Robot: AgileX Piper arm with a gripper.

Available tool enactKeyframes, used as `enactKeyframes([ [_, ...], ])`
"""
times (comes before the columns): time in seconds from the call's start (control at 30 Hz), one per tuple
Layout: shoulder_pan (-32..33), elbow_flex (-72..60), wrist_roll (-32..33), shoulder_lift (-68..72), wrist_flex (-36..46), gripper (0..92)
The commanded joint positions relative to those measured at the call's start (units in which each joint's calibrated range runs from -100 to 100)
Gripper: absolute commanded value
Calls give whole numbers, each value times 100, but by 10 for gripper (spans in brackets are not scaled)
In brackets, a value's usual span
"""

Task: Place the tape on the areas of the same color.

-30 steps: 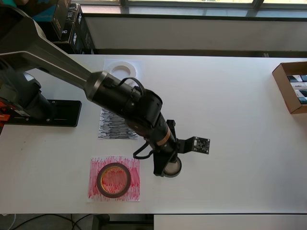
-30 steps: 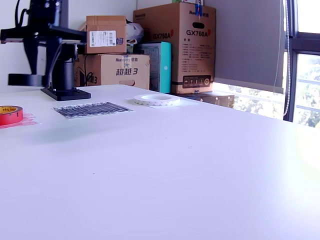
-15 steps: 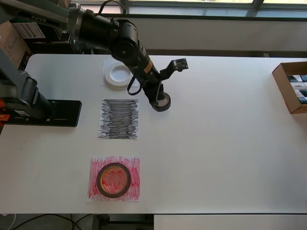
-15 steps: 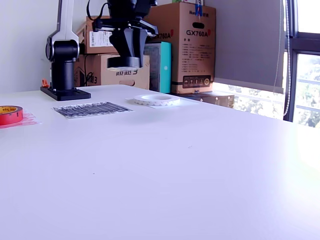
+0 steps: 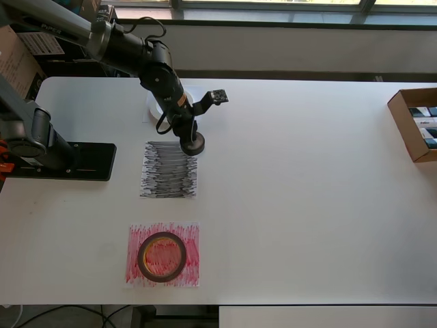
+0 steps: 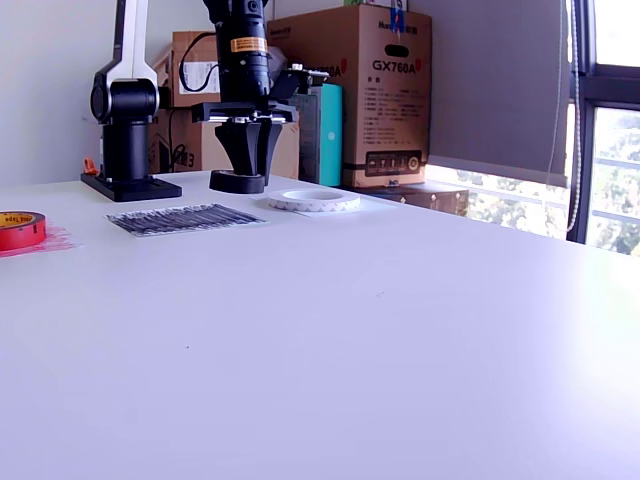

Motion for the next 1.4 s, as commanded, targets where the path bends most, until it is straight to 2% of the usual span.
enactKeyframes([
  [0.0,-88,142,-179,-82,-33,0],
  [0.23,-262,932,-391,-961,-50,0],
  [0.4,-270,1323,-400,-1214,-373,0],
  [0.7,-506,1278,-621,-1148,-390,0],
  [0.87,-672,1387,-694,-1139,-856,0],
  [1.37,-727,1368,-858,-811,-890,0],
])
